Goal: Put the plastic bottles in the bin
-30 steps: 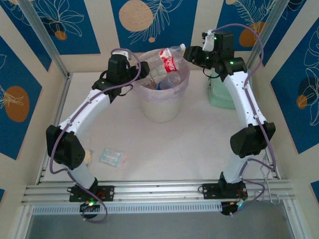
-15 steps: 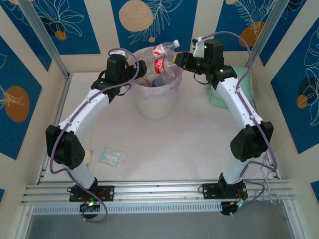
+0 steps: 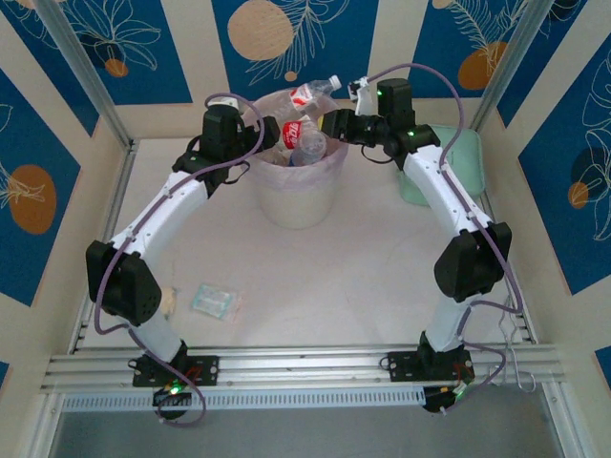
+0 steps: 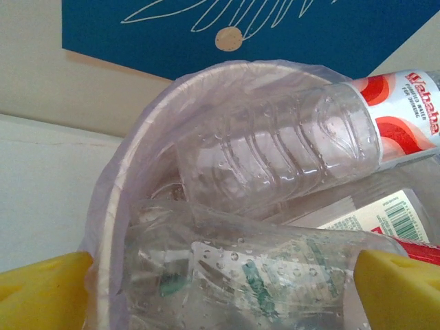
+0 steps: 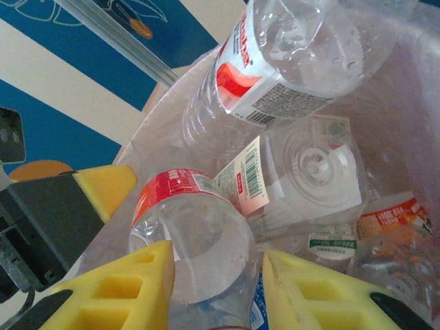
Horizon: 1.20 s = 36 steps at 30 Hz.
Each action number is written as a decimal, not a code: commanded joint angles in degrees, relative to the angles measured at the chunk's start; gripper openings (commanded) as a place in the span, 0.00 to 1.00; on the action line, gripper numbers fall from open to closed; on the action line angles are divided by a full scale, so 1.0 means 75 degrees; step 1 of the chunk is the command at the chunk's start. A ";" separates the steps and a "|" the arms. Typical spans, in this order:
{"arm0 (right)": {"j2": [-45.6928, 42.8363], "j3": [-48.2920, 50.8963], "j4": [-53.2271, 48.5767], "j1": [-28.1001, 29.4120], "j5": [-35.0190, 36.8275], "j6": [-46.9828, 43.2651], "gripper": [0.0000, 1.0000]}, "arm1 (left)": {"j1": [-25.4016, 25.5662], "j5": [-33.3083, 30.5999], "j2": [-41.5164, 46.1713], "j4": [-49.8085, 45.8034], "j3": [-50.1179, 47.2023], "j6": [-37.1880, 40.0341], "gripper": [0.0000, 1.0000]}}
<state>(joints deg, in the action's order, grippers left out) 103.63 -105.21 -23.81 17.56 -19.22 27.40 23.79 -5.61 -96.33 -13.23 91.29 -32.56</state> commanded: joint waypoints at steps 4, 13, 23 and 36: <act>-0.0229 0.0052 -0.2230 -0.0004 0.0150 -0.0922 0.31 | 0.0027 0.0289 0.0188 -0.0139 -0.0078 0.0087 0.95; -0.0942 -0.1359 -0.2489 -0.0717 0.0531 -0.0959 0.78 | 0.0015 0.0250 0.0212 -0.0237 0.0063 0.0180 0.95; 0.0676 -0.3449 -0.0860 -0.0889 0.1131 -0.0535 0.59 | -0.0054 -0.0009 -0.0130 -0.0376 0.0063 0.0255 0.95; 0.3942 -0.7109 -0.1416 -0.0534 0.1366 -0.0969 0.49 | -0.0048 0.0333 -0.0263 -0.0454 -0.0237 0.0474 0.90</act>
<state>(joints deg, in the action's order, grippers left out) 133.73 -155.96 -32.42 12.16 -8.91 21.89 23.73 -4.99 -96.88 -13.13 91.09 -30.94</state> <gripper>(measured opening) 0.498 0.907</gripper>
